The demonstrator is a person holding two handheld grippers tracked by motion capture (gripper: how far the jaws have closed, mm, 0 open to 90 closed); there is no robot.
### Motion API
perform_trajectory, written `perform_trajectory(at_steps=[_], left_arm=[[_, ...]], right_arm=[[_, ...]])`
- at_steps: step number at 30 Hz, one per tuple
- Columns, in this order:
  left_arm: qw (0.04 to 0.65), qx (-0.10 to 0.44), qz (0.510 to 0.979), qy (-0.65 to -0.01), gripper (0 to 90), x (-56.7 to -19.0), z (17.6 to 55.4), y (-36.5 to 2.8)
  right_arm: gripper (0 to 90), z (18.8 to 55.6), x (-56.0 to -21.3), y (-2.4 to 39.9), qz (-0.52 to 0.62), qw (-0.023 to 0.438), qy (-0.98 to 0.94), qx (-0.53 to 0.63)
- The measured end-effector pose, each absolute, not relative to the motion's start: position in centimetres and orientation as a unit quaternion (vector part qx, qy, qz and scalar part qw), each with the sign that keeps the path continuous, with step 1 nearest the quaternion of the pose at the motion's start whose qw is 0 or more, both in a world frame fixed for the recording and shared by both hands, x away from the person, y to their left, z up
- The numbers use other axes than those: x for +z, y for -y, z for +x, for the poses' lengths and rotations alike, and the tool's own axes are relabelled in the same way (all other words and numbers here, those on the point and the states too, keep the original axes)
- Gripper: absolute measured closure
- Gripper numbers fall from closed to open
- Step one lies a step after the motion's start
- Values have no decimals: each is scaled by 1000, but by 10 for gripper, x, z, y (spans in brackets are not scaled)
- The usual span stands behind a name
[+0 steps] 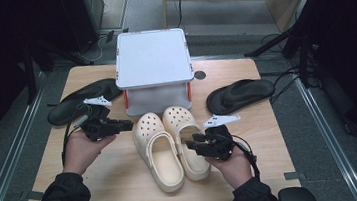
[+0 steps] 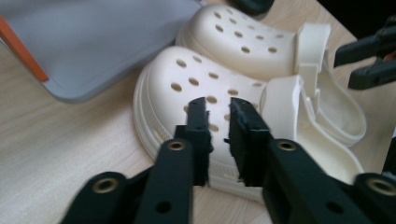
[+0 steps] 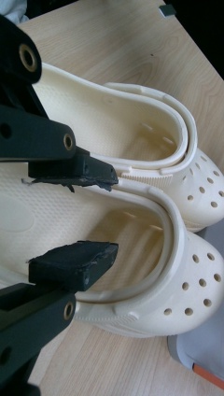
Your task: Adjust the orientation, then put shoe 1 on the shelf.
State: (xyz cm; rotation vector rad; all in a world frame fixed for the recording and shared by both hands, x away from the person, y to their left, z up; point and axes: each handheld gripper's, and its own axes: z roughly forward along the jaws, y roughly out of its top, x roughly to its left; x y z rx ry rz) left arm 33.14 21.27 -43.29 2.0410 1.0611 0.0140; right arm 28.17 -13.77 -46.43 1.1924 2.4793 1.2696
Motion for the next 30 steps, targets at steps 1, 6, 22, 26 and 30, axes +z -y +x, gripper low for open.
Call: perform_trajectory(at_steps=[1,6,22,26,30], left_arm=[[408,6,811,-421,861,-430,334,-213],[413,-5,807,-422,900,-422,347,-212],[415,-1,811,-413,900,-386,393,-209],[422,7,806,-416,900,-380,402,-209],[417,22,801,-429,900,-376,408,-207]], right_arm=[[614,281,-465,137,392,58,-818,417],[605,282,-466,136,391,53,-818,418],[573,280,-472,129,387,43,-824,411],[567,278,-474,126,387,39,-825,409],[525,277,-476,123,390,37,-824,409]])
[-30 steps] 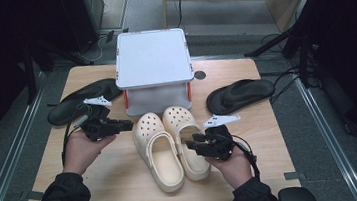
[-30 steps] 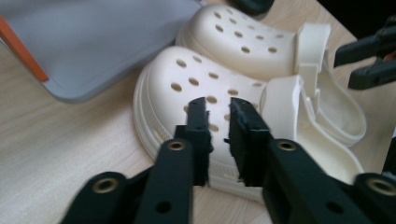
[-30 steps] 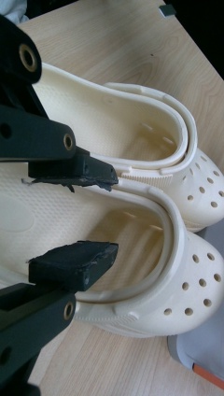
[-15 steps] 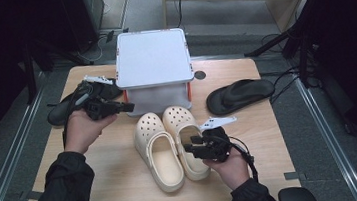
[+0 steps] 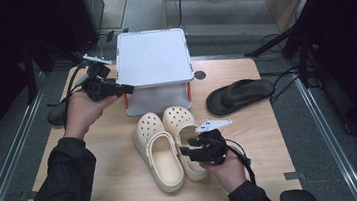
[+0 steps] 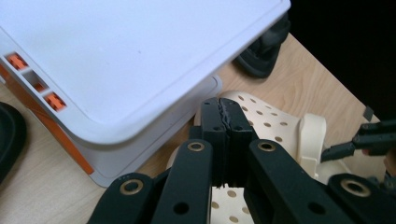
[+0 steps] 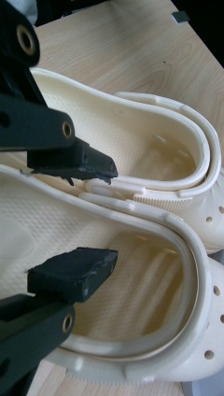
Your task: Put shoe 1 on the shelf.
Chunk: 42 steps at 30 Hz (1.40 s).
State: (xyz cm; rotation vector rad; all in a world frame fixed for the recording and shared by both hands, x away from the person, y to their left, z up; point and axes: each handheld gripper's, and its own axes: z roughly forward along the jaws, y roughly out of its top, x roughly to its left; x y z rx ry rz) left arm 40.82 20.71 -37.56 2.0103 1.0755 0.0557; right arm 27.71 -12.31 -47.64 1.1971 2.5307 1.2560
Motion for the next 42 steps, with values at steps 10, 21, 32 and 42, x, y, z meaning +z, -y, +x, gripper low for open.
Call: perform_trajectory(at_steps=[10,21,32,42], left_arm=[[410,40,805,-426,897,-372,425,-201],[420,28,801,-427,899,-378,436,-211],[413,53,797,-437,900,-380,438,-210],[419,49,797,-433,900,-381,439,-210]], right_arm=[[485,272,-479,120,396,40,-823,405],[443,273,-482,111,405,49,-821,400],[435,280,-485,99,407,42,-820,401],[430,287,-489,88,416,48,-820,391]])
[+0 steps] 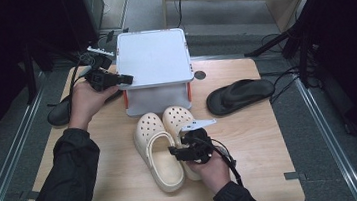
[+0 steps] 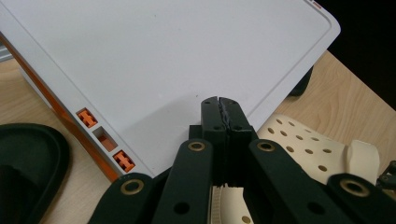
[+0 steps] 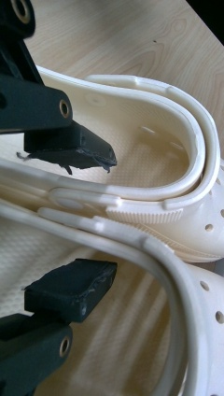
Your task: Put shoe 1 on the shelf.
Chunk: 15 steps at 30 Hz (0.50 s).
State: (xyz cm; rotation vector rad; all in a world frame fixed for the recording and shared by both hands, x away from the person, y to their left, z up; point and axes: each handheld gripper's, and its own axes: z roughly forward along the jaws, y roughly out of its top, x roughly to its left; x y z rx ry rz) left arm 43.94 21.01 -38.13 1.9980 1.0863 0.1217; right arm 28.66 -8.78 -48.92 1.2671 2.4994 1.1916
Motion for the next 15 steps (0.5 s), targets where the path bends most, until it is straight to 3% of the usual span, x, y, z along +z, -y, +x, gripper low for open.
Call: perform_trajectory(at_steps=[15], left_arm=[[418,48,796,-435,900,-381,440,-210]], right_arm=[[541,301,-494,68,440,73,-811,378]])
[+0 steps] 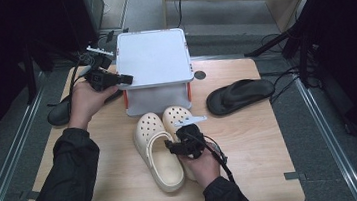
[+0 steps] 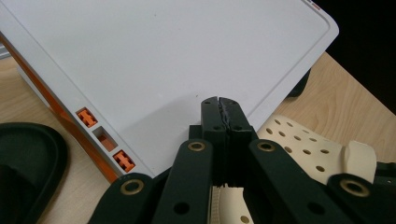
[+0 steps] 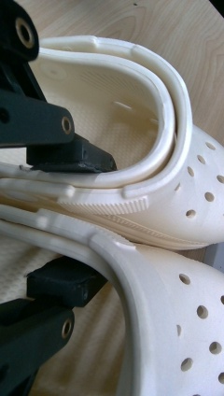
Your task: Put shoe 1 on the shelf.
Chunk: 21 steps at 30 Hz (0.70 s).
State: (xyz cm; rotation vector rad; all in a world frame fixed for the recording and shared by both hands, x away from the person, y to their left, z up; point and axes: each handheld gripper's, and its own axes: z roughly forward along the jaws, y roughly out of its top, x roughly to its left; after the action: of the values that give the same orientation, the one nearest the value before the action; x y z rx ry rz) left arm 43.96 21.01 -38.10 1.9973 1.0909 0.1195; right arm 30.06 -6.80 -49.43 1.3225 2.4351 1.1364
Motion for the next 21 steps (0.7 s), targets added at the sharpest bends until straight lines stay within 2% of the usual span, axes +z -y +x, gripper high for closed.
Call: perform_trajectory(at_steps=[5,11,21], left_arm=[[416,49,797,-434,900,-381,440,-210],[417,48,797,-434,900,-381,440,-210],[416,49,798,-434,900,-381,439,-210]], right_arm=[[598,302,-494,71,451,61,-804,383],[650,304,-492,72,463,67,-799,379],[664,310,-481,78,465,63,-795,384]])
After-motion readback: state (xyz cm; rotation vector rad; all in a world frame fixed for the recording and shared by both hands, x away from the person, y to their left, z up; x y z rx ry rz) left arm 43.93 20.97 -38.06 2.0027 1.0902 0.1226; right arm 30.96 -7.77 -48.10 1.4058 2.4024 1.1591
